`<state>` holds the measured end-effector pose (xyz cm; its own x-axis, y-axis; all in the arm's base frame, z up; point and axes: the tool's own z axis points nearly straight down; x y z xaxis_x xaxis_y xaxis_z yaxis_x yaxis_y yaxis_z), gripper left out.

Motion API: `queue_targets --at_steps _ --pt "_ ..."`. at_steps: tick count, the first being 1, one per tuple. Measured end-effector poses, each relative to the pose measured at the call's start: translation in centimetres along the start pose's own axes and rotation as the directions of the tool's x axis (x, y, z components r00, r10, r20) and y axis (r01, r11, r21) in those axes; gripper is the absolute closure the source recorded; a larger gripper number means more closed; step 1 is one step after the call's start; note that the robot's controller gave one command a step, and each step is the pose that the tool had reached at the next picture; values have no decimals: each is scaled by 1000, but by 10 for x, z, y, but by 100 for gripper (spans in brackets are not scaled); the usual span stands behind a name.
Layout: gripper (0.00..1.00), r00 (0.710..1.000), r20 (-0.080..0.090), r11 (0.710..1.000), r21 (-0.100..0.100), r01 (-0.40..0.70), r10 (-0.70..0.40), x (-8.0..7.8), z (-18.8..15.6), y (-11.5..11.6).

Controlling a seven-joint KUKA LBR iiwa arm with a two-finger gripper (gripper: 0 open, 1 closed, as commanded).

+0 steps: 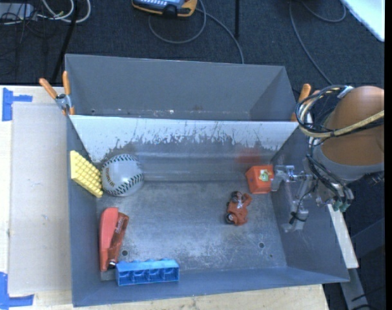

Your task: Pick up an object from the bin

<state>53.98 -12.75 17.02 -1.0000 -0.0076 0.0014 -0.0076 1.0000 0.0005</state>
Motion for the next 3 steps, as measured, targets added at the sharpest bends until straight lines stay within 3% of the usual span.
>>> queue_targets --at_steps 2,3 --pt "0 1000 3 1000 1 19 -19 -3 6 2" --pt "0 994 8 994 3 106 -106 -33 54 22"
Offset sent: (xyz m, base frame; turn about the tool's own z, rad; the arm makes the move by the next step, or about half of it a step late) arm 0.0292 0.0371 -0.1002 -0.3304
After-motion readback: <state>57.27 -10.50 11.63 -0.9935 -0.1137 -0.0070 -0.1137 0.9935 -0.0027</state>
